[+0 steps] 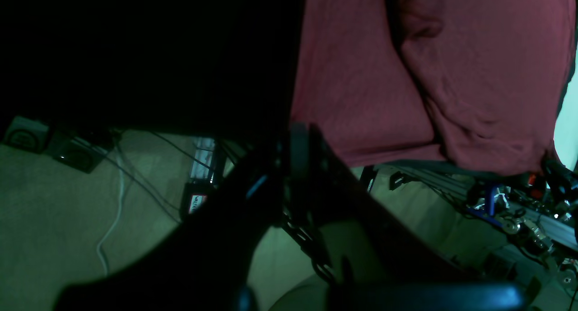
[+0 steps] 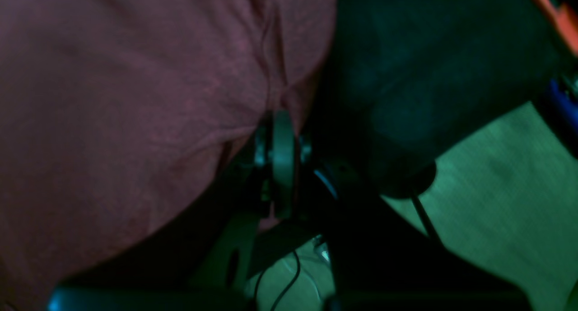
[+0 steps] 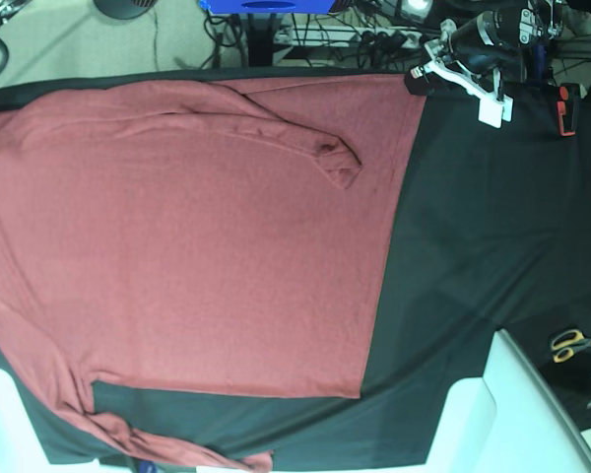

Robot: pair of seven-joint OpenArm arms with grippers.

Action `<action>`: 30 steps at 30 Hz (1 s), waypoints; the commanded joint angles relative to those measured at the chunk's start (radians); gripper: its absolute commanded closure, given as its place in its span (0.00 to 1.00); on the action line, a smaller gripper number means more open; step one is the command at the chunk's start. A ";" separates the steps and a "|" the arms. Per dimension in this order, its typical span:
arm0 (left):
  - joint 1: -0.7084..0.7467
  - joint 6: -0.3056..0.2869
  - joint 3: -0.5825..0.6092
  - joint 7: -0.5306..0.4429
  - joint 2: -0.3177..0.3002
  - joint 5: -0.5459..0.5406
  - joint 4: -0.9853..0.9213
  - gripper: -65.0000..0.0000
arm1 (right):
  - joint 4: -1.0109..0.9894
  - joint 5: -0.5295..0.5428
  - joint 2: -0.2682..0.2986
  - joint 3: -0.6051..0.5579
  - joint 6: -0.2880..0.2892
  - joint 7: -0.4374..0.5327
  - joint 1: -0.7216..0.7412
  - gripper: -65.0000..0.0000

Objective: Fold the T-shirt properly
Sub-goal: 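Drag the held edge away from the shirt body to flatten it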

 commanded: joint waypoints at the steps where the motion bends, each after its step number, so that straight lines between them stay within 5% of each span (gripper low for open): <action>1: 0.005 -0.006 -0.007 -0.005 -0.008 -0.008 0.011 1.00 | 0.018 0.020 0.030 -0.013 -0.012 0.018 0.008 0.99; 5: -0.013 -0.004 -0.007 -0.002 -0.008 -0.009 0.011 1.00 | 0.016 0.014 0.030 -0.030 -0.036 0.011 0.038 0.99; 9: -0.035 -0.003 -0.005 0.000 -0.008 -0.014 0.010 1.00 | 0.016 0.014 0.035 -0.031 -0.153 -0.021 0.068 0.99; 14: -0.068 -0.003 -0.005 0.023 -0.006 -0.017 -0.039 1.00 | 0.016 0.012 0.045 -0.082 -0.182 -0.067 0.104 0.99; 19: -0.125 -0.003 -0.007 0.083 0.000 -0.017 -0.059 1.00 | 0.015 0.015 0.055 -0.148 -0.291 -0.070 0.133 0.99; 30: -0.233 -0.003 -0.008 0.156 0.002 -0.023 -0.093 1.00 | -0.142 0.014 0.096 -0.217 -0.311 -0.065 0.217 0.99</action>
